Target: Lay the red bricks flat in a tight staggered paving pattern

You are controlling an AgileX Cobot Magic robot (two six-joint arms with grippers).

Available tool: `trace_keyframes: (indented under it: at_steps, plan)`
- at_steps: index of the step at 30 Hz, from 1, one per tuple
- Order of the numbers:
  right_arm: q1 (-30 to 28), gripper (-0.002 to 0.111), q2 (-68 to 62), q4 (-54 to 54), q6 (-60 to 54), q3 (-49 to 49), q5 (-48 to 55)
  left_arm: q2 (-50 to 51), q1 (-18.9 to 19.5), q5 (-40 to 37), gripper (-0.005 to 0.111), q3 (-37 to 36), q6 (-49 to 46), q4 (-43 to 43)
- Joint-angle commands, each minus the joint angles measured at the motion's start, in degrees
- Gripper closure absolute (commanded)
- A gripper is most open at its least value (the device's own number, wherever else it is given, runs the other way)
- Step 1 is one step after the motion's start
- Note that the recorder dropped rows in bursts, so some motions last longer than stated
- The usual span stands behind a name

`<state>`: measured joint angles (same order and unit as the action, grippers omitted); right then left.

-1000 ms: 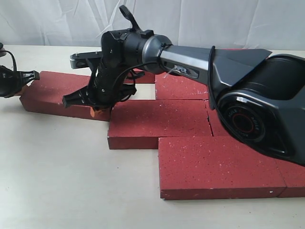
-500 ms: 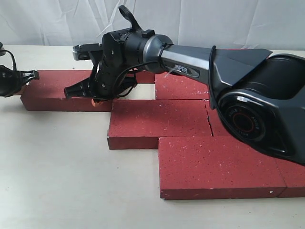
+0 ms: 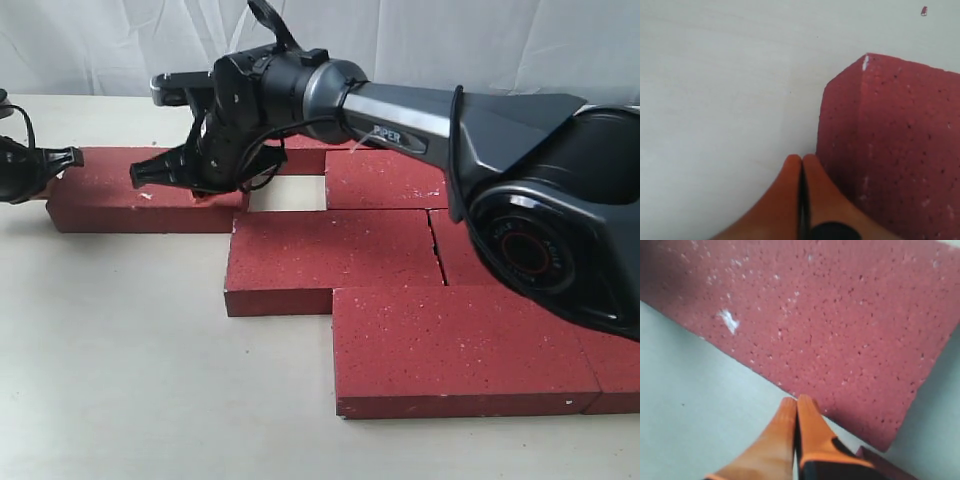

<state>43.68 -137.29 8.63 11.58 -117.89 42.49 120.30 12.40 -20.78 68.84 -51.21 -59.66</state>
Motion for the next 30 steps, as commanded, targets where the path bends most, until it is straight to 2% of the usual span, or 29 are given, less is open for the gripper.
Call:
trace_keyframes:
  at_steps: [1, 5, 11, 22, 30]
  plan:
    - [-0.3, 0.109, 4.3, -4.2, 4.4, -0.1, -2.4, 0.4, -0.6, -1.7, 0.107, 0.1, -1.9, -1.0]
    - [-0.3, 0.109, 5.9, -8.2, 7.8, -0.1, -2.3, 0.4, -0.6, -5.3, 0.107, 0.1, -10.1, -8.5]
    - [-0.3, 0.109, 5.9, -8.6, 9.0, -0.1, -2.4, 0.4, -1.3, -12.0, 0.107, 0.1, -10.9, -11.4]
    - [-0.3, 0.109, 5.9, -8.2, 9.0, -0.1, -2.2, 0.5, -7.3, -11.0, 0.107, 0.1, -10.9, -11.4]
    - [-0.3, 0.109, 5.9, -8.6, 9.0, -0.1, -0.6, 0.5, -7.6, -9.3, 0.107, 0.1, -10.9, -10.2]
